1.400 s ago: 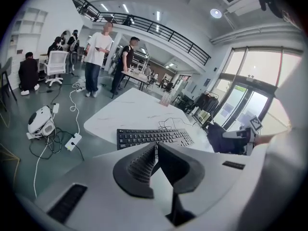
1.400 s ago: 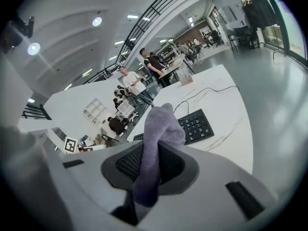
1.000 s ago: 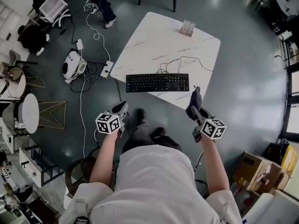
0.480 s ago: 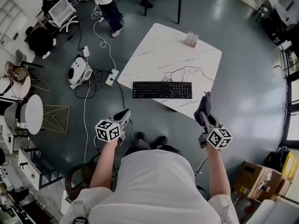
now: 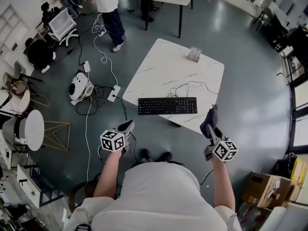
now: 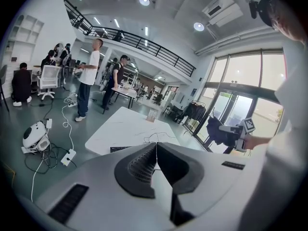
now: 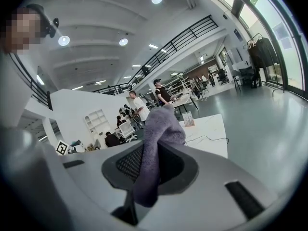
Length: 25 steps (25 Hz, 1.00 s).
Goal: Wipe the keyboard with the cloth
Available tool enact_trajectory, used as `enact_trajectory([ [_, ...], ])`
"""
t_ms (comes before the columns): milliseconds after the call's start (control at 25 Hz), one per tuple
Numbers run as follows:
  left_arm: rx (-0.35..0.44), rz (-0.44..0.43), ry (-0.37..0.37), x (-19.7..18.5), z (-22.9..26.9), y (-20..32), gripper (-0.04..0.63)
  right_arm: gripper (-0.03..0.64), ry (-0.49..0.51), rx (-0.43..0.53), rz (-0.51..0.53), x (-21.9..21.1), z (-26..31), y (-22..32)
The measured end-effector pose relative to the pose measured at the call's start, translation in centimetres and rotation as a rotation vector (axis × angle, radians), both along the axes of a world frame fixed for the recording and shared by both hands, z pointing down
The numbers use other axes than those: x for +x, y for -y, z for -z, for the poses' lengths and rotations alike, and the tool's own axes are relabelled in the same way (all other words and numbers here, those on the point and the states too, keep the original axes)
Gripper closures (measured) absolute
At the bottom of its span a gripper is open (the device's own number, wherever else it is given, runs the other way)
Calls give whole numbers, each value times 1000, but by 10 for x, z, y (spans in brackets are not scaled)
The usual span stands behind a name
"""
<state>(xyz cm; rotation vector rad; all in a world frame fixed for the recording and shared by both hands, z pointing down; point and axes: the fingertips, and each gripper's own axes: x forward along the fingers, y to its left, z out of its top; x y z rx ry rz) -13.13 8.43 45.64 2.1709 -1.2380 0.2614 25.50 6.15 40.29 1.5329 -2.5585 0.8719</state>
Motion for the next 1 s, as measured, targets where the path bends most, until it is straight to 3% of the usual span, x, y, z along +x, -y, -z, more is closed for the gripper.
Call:
enact_trajectory([
  [1000,17,-27,-24,-9,9,19,577,540,30,33,-61,-4,19,4],
])
